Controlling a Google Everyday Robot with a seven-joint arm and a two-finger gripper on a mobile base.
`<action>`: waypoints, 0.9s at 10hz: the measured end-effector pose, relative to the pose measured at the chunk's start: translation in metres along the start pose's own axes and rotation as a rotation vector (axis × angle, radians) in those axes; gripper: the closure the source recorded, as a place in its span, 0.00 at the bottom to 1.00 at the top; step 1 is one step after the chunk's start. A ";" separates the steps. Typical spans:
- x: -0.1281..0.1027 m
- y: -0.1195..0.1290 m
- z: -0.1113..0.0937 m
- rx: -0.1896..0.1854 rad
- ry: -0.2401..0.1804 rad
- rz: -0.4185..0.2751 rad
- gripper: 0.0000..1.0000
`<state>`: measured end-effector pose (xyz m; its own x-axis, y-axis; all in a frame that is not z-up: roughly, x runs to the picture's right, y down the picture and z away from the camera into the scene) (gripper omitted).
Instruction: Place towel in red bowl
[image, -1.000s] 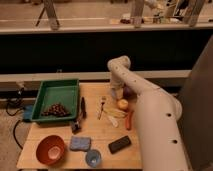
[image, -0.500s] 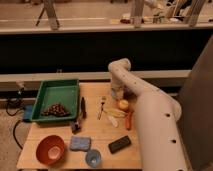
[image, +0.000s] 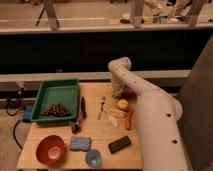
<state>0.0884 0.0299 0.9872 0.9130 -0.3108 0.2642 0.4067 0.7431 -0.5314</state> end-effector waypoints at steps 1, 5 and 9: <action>-0.001 0.000 -0.006 0.004 0.002 -0.007 0.95; -0.002 0.005 -0.040 0.021 0.015 -0.042 0.96; -0.004 0.012 -0.064 0.036 0.028 -0.067 0.96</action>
<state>0.0918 0.0022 0.9280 0.8845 -0.3764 0.2755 0.4660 0.7409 -0.4838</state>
